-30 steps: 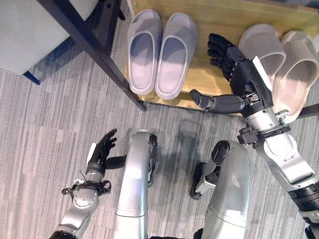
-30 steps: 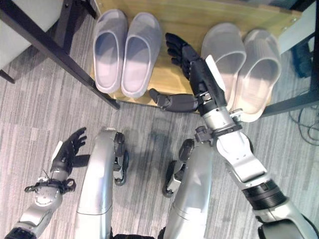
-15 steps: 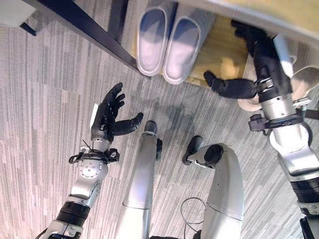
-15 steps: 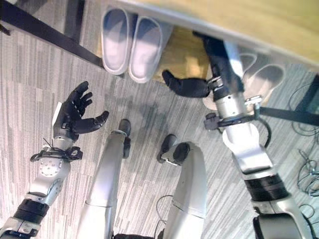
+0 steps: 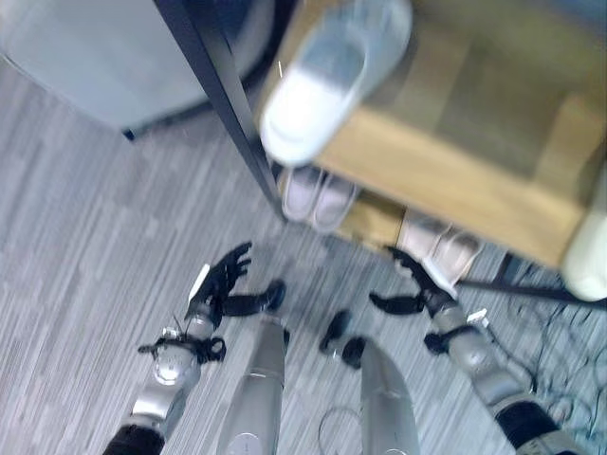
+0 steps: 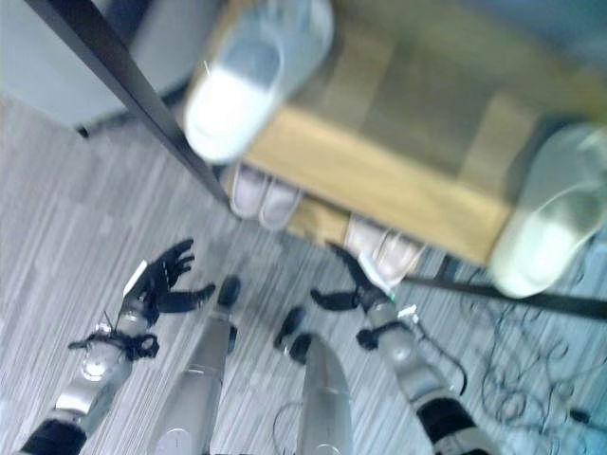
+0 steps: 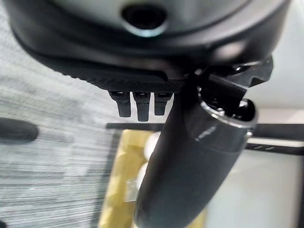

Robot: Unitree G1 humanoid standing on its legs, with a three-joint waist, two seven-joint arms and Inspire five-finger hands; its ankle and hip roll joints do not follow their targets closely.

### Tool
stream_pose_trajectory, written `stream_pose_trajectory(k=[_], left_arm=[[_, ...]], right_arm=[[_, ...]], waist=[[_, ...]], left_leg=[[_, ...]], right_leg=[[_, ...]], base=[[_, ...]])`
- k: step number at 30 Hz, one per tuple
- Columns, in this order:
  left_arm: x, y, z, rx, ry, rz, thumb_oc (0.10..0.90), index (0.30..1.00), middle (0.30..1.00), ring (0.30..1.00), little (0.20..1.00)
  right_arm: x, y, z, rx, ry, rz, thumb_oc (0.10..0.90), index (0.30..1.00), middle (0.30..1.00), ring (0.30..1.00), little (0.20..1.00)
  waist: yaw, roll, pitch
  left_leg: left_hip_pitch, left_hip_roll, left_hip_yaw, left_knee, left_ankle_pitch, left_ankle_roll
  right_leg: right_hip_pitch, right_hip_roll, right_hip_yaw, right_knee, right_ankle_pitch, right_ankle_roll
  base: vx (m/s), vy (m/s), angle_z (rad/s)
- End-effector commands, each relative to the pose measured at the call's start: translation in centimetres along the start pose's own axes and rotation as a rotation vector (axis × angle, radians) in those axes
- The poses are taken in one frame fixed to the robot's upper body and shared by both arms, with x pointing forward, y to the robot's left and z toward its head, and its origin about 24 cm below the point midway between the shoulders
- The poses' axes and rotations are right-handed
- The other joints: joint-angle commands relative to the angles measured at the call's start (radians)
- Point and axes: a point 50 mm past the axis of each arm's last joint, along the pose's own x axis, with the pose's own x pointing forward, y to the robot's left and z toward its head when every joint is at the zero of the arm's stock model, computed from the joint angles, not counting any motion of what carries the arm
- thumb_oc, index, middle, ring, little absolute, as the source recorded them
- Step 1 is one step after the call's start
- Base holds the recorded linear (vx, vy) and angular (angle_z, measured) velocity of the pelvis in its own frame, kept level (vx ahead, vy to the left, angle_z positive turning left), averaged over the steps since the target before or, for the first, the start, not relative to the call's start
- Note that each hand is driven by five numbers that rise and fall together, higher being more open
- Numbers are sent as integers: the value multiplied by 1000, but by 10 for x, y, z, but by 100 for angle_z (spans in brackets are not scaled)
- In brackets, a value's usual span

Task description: Arrange the slippers neatly on the shoe rack.

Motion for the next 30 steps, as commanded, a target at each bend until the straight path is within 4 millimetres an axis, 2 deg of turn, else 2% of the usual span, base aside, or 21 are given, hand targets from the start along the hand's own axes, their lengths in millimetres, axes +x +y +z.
stream_pose_trajectory(k=[1,2,3,5,7,9,10,12,16,21,25,30], left_arm=[[-7,-9,-2,26,-21,-64,800,900,900,900,900],[-7,-9,-6,30,-3,-66,800,900,900,900,900],[-12,-12,-14,32,32,-75,800,900,900,900,900],[-16,-13,-20,39,59,-89,800,900,900,900,900],[-19,-15,-24,48,78,-99,800,900,900,900,900],[-21,-18,-26,58,88,-118,800,900,900,900,900],[-21,-19,-27,64,89,-121,800,900,900,900,900],[-23,-22,-26,68,84,-134,800,900,900,900,900],[-26,-27,-21,18,61,-148,800,900,900,900,900],[-27,-30,-13,-46,25,-141,800,900,900,900,900],[-27,-32,-1,-75,-32,-142,800,900,900,900,900],[-22,-32,26,-133,-154,-133,800,900,900,900,900]], right_arm=[[-12,-10,-26,-62,85,-32,800,900,900,900,900],[-14,-6,-35,-72,132,-28,800,900,900,900,900],[-23,2,-53,-79,218,-9,800,900,900,900,900],[-30,8,-67,-89,293,6,800,900,900,900,900],[-39,14,-79,-92,355,19,800,900,900,900,900],[-47,21,-91,-98,418,39,800,900,900,900,900],[-51,24,-95,-93,443,40,800,900,900,900,900],[-59,29,-104,-91,495,52,800,900,900,900,900],[-73,43,-116,-67,582,74,800,900,900,900,900],[-83,54,-121,-50,620,98,800,900,900,900,900],[-90,60,-125,-54,653,120,800,900,900,900,900],[-98,66,-128,-50,674,135,800,900,900,900,900]], waist=[[0,37,-99],[0,37,-109],[0,45,-130],[-6,47,-153],[-9,59,-174],[-15,61,-196],[-17,65,-206],[-23,66,-229],[-37,75,-268],[-47,85,-278],[-53,95,-280],[-65,108,-274]], left_leg=[[146,15,-7,-206,81,-35],[198,16,-1,-253,88,-34],[271,20,-1,-309,99,-34],[336,25,9,-362,108,-33],[384,32,19,-398,136,-38],[423,32,28,-420,122,-37],[432,33,32,-422,135,-39],[457,29,41,-423,110,-35],[504,25,76,-423,86,-30],[536,23,96,-423,72,-23],[555,22,113,-423,58,-17],[565,19,128,-423,46,-11]], right_leg=[[165,53,-35,-267,70,49],[217,66,-34,-320,86,59],[290,79,-27,-381,103,60],[364,91,-19,-451,121,72],[422,95,-15,-508,140,80],[469,100,-11,-550,153,83],[489,101,-8,-570,159,88],[525,103,6,-606,171,91],[568,96,34,-640,180,106],[585,95,62,-640,176,110],[594,90,77,-640,177,116],[594,87,94,-640,179,119]], base=[[93,-28,1],[164,-48,8],[211,-62,10],[169,-44,0],[126,-2,-7],[109,-8,-9],[98,-9,-6],[101,-5,-2],[77,3,-14],[49,-4,-14],[29,1,-11],[10,-7,-13]])
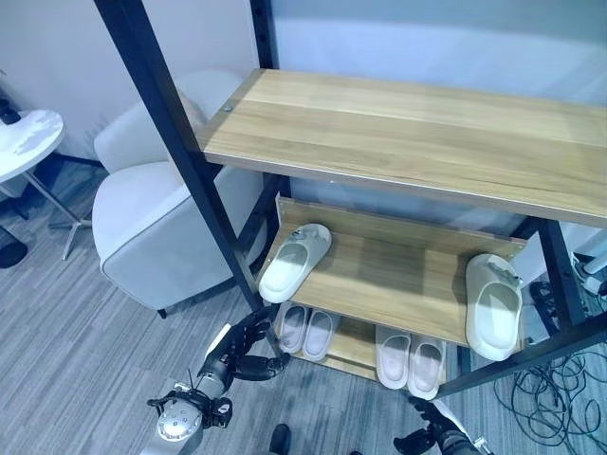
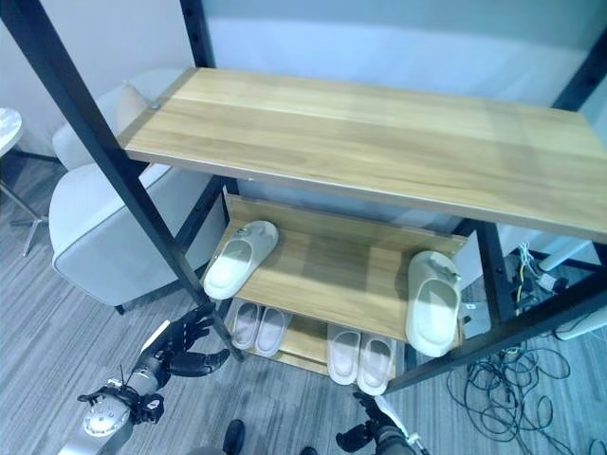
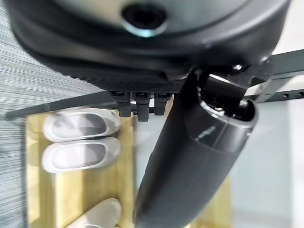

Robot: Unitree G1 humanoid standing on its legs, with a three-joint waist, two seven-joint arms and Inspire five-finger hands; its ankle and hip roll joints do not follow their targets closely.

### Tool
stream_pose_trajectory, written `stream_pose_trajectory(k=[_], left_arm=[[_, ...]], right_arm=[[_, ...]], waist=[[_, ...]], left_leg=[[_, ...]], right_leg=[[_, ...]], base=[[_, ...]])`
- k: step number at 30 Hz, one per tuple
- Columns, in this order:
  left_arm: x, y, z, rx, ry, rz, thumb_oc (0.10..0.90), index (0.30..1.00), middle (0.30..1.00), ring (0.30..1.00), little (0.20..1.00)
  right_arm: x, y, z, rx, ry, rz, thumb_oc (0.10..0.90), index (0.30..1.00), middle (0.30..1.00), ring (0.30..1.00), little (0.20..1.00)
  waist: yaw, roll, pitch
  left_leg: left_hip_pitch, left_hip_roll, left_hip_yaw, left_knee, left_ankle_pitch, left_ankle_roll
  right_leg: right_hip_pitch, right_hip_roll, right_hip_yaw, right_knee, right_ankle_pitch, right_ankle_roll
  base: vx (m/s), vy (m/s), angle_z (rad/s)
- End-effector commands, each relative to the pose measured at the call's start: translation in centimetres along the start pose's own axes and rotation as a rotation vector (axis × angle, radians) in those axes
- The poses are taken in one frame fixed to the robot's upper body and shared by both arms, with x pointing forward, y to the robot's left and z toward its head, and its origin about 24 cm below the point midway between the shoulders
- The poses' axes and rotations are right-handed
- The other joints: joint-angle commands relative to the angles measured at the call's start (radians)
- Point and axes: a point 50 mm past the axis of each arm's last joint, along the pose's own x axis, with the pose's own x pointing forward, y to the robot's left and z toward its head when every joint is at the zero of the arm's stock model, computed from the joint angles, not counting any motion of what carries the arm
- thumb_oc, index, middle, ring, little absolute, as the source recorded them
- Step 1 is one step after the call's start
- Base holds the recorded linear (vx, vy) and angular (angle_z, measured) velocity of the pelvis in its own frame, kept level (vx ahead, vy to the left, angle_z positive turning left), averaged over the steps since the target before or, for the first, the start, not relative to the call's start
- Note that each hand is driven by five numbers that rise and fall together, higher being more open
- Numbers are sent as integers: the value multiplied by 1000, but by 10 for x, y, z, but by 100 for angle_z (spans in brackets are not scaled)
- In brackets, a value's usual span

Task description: Arrange the slippers neatly on the shoe rack.

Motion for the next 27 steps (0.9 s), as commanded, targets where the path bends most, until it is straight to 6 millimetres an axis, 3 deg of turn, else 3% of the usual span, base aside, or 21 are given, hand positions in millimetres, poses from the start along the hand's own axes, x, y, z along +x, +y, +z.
stream_pose_trajectory(k=[1,11,27], left_arm=[[11,-3,60,-67,-317,-2,800,900,900,900,900],[20,-3,88,-109,-444,36,800,900,900,900,900],[39,16,123,41,-567,199,800,900,900,900,900]], right_arm=[[3,-20,9,-18,-51,-82,800,900,900,900,900],[2,-20,7,-51,-45,-76,800,900,900,900,900],[2,-18,7,-51,-45,-85,800,900,900,900,900]], waist=[[-12,-7,-22],[-34,23,-10],[-61,19,-27]], left_leg=[[-27,-32,26,-8,-34,-24],[-29,-39,41,-8,-37,-21],[-85,-42,52,-8,-40,-16]], right_leg=[[-55,-29,35,6,-56,44],[-63,-40,49,6,-51,48],[-134,-52,69,6,-28,57]], base=[[0,0,0],[6,8,-7],[4,1,-4]])
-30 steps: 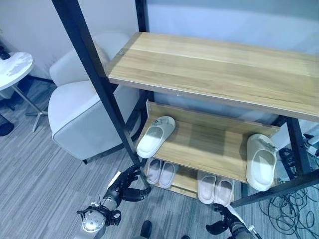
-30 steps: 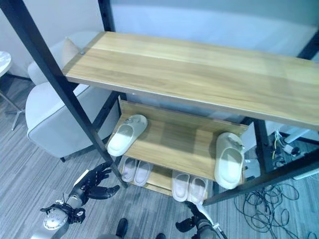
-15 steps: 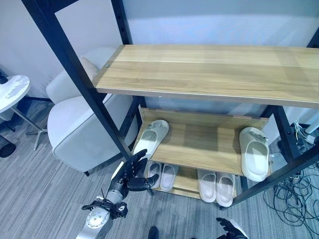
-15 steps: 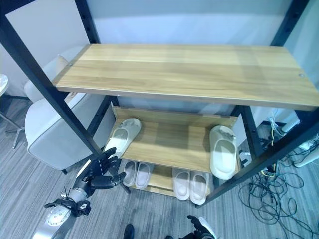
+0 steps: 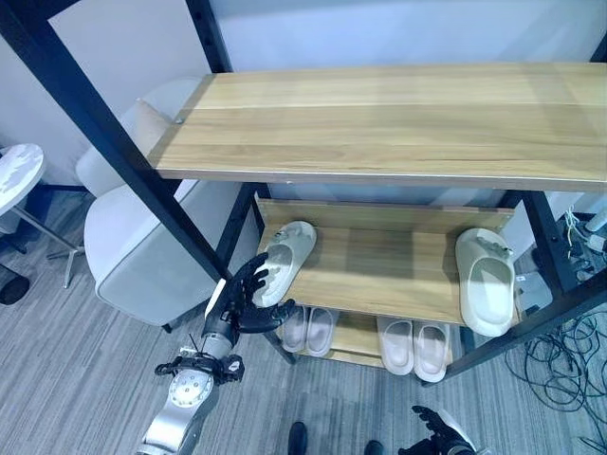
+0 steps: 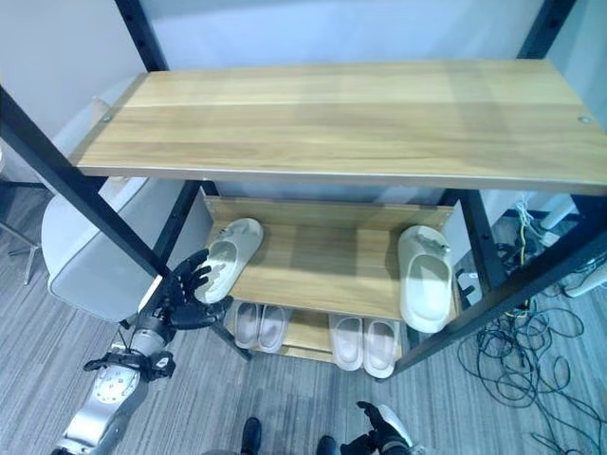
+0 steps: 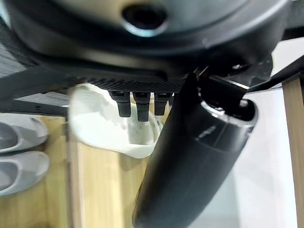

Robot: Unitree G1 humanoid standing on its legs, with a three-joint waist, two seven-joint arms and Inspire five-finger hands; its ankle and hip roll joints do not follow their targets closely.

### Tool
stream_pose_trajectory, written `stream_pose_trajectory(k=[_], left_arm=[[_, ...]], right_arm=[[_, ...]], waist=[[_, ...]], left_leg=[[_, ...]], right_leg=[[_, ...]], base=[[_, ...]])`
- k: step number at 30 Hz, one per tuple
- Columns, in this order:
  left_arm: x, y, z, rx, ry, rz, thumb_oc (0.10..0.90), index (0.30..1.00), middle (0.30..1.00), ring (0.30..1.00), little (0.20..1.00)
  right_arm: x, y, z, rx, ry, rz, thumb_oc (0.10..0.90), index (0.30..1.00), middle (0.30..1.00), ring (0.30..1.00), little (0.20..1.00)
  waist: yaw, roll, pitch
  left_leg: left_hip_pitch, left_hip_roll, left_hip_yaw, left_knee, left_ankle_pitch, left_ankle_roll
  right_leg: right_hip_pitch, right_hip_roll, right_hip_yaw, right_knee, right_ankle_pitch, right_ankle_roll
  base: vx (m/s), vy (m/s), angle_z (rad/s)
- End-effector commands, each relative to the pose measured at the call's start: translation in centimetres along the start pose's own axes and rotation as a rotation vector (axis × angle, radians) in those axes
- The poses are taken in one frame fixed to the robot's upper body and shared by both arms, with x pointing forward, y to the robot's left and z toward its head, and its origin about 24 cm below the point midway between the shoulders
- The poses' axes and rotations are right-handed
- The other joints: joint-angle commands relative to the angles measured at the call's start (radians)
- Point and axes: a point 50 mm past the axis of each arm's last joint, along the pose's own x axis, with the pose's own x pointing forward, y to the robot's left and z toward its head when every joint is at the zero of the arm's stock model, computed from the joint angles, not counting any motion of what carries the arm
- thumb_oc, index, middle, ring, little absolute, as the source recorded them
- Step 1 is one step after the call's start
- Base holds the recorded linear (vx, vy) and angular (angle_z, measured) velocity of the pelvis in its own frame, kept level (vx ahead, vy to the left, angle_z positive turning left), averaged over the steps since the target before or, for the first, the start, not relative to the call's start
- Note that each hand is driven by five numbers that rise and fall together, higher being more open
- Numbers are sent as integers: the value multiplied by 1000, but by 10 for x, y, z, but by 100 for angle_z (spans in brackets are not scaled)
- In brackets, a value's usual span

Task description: Arrange the slippers neatly on the shoe rack.

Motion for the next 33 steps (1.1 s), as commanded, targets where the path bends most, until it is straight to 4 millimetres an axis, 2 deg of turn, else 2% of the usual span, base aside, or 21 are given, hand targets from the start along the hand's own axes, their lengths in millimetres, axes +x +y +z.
stream_pose_trajectory(k=[1,8,22,33], left_arm=[[30,16,61,62,-327,80,800,900,900,900,900],[42,27,73,207,-364,159,800,900,900,900,900],[43,24,69,225,-353,149,800,900,900,900,900],[53,45,91,525,-427,280,800,900,900,900,900]], right_arm=[[4,-18,13,-24,-62,-68,800,900,900,900,900],[5,-17,19,-33,-92,-62,800,900,900,900,900],[5,-15,20,-27,-93,-57,800,900,900,900,900],[4,-14,22,-27,-118,-60,800,900,900,900,900]], waist=[[-20,-47,-20],[-30,-49,-26],[-36,-50,-32],[-44,-60,-33]], left_leg=[[-38,-44,5,1,-51,-21],[-59,-43,14,1,-50,-18],[-69,-40,26,1,-53,-13],[-70,-35,31,1,-57,-14]], right_leg=[[-61,-49,23,5,-53,60],[-90,-51,37,5,-43,59],[-107,-51,55,5,-40,57],[-112,-51,56,5,-38,60]], base=[[0,0,0],[16,3,-3],[6,1,-3],[7,-2,-3]])
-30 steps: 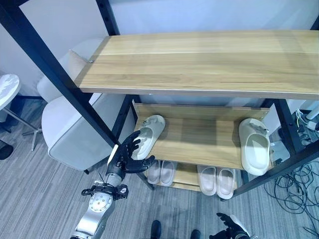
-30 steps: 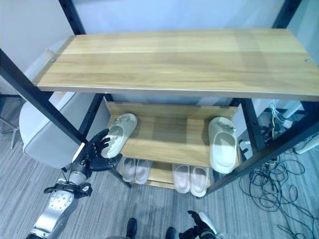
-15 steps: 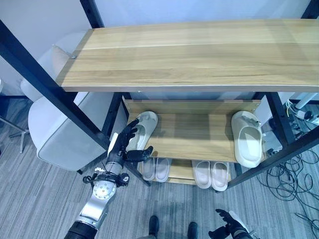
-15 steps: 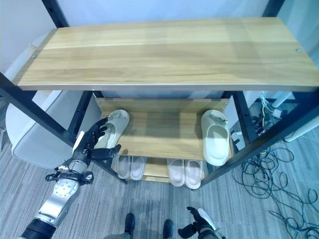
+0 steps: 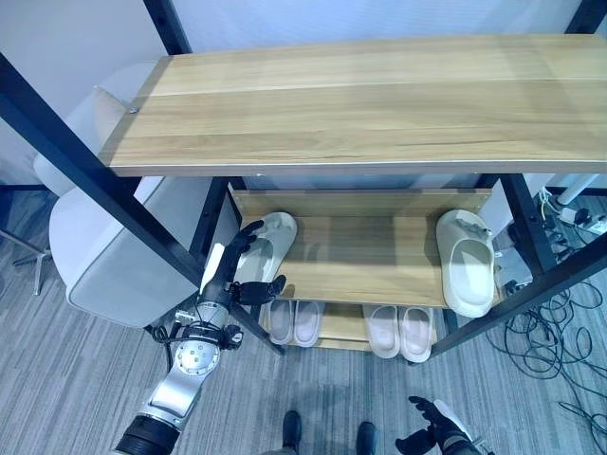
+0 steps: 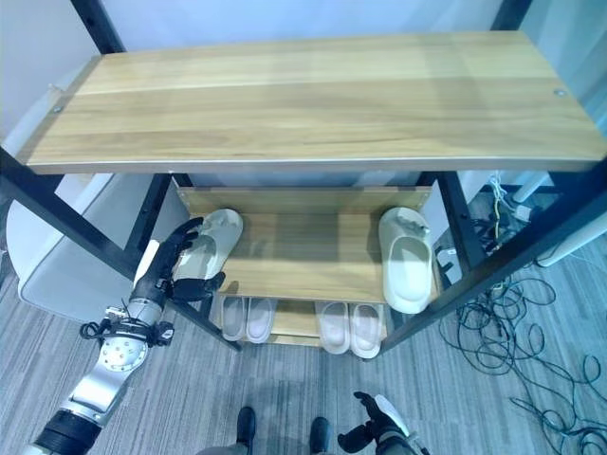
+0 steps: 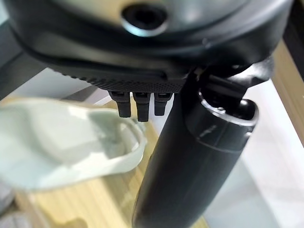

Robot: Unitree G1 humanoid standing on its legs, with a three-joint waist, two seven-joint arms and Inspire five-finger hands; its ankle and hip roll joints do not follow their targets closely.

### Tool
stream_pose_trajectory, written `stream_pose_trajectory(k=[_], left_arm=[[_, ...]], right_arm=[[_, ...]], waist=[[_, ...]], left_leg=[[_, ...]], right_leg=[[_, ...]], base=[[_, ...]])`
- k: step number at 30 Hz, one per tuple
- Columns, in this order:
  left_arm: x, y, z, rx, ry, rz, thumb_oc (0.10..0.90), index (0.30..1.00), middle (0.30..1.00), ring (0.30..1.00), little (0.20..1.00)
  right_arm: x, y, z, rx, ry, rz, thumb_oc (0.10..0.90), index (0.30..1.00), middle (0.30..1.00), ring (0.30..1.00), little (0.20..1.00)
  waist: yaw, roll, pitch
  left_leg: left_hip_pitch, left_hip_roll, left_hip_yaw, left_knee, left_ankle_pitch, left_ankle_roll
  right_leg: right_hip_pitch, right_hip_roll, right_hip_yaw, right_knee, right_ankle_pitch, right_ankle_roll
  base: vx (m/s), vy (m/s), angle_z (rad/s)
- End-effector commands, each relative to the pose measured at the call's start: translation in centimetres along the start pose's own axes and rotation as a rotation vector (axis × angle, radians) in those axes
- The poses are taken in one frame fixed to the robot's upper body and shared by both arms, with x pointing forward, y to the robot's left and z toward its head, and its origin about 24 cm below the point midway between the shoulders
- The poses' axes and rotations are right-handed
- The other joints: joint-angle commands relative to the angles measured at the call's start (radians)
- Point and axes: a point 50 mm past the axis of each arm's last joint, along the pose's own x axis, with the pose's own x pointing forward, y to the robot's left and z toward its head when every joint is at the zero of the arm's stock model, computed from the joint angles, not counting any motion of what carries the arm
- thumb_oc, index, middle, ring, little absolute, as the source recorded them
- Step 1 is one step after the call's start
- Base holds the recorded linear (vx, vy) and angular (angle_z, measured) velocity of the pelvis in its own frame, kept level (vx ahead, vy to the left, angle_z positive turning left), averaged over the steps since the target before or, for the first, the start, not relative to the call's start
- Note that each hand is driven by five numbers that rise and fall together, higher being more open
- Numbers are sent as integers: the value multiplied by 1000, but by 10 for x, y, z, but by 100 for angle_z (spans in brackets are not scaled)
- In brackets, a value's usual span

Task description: Arrange the slippers neatly on the shoe rack.

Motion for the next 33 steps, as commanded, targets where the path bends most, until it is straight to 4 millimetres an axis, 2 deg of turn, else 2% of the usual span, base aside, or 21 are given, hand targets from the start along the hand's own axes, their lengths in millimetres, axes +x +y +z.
stream_pose_trajectory(k=[1,9,16,33], left_arm=[[29,52,33,113,-203,235,800,900,900,900,900],[39,69,29,307,-186,260,800,900,900,900,900],[45,88,33,546,-199,253,800,900,900,900,900],[60,112,34,830,-169,237,800,900,900,900,900]], right_arm=[[0,-10,10,-10,-80,-54,800,900,900,900,900],[1,-13,12,-13,-90,-53,800,900,900,900,900],[1,-16,13,-6,-100,-52,800,900,900,900,900],[1,-14,18,-15,-124,-28,800,900,900,900,900]], waist=[[-4,-53,-38],[-12,-59,-37],[-14,-67,-39],[-28,-77,-39]], left_leg=[[-21,-45,2,1,-67,-7],[-26,-43,7,1,-69,-7],[-32,-41,11,1,-72,-6],[-36,-40,19,1,-76,-2]], right_leg=[[-48,-58,28,5,-59,64],[-55,-58,33,5,-55,67],[-63,-59,34,5,-51,70],[-72,-63,42,5,-44,77]], base=[[0,0,0],[1,1,-1],[0,0,0],[0,0,0]])
